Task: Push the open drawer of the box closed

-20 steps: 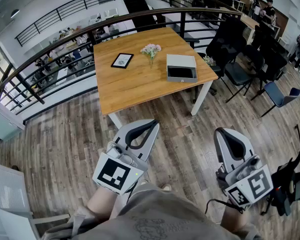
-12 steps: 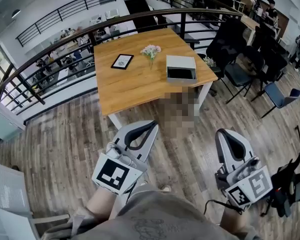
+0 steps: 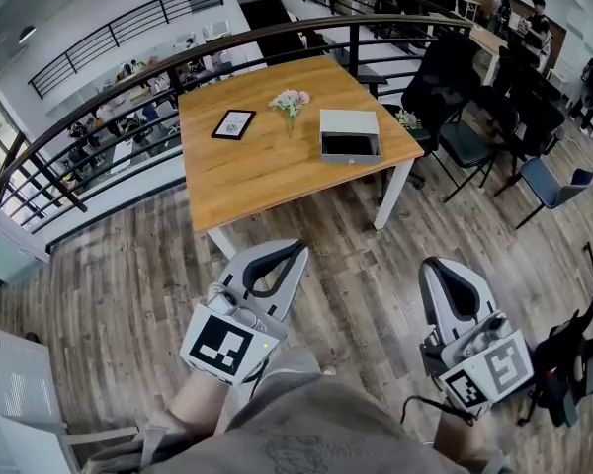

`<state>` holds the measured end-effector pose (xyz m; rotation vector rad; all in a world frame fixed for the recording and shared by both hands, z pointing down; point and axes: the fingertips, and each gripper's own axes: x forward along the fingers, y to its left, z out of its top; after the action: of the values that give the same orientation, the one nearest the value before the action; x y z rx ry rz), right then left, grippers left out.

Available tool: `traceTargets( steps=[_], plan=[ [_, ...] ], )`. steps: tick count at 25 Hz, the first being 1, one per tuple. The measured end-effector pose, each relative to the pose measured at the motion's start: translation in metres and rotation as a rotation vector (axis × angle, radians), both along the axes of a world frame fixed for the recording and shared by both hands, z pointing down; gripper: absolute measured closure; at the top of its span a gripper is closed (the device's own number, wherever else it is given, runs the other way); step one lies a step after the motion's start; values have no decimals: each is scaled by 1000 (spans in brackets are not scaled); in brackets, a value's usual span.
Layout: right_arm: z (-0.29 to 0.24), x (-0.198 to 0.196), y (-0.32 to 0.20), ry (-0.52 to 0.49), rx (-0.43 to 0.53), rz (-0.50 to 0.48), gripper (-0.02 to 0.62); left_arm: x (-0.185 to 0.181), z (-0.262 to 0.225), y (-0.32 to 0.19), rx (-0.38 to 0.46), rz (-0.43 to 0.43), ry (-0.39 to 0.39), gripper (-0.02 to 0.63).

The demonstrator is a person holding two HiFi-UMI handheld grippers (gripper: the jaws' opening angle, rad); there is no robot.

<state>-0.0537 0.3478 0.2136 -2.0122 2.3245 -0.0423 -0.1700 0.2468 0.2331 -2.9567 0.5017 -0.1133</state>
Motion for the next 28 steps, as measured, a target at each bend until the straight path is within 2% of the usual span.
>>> traceTargets(
  steps=[3, 5, 6, 12, 17, 22, 28],
  plan=[
    [2, 13, -4, -14, 6, 42, 549, 4, 3, -5, -3, -5, -7, 591],
    [5, 22, -8, -29, 4, 62, 446, 8, 5, -9, -3, -9, -12, 591],
    [8, 26, -12, -37, 3, 66, 416, 10, 6, -12, -4, -11, -14, 591],
    [24, 48, -46, -12, -43, 71, 413, 32, 21, -43, -7, -14, -18, 591],
    [51, 67, -92, -16, -96, 56, 413, 56, 34, -91, 3, -14, -23, 591],
    [73, 87, -141, -23, -165, 59, 413, 75, 47, -139, -27, -16, -56, 591],
    [115, 118, -209, -60, -272, 67, 413, 103, 76, -206, -47, -3, -135, 591]
  ],
)
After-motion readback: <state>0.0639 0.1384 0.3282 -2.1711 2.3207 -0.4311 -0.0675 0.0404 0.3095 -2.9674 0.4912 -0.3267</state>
